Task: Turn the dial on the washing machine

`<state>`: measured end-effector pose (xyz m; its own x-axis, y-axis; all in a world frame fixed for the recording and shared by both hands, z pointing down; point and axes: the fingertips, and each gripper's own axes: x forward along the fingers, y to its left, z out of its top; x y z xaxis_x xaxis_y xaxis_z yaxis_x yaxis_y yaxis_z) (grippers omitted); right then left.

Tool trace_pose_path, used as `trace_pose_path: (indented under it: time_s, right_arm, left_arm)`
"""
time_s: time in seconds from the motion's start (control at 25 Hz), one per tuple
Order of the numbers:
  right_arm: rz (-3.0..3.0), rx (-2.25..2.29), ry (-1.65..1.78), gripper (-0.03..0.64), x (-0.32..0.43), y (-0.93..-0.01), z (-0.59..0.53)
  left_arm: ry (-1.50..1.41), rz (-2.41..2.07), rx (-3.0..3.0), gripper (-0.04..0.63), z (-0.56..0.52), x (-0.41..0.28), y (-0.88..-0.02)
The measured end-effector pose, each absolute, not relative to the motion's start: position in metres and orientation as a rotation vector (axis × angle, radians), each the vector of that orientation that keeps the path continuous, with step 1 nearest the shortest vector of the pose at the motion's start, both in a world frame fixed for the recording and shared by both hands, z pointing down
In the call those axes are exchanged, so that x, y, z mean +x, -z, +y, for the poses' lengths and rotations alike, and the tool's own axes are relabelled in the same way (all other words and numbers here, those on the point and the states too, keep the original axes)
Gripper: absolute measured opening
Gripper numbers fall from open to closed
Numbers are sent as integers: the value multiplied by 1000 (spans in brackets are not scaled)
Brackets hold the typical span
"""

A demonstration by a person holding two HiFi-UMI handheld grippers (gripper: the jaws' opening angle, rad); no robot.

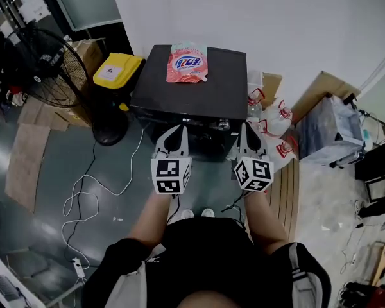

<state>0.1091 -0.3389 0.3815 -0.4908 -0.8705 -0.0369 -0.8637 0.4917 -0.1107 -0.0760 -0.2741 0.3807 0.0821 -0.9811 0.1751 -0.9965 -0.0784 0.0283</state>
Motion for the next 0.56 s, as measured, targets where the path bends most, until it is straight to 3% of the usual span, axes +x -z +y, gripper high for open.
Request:
trace_pose_path:
  time_s: [0.56]
  right_arm:
    - [2653,-1493,126,0,93,-375,-339]
  left_arm:
    - [-171,-2065,2196,9,-275,-91,-370]
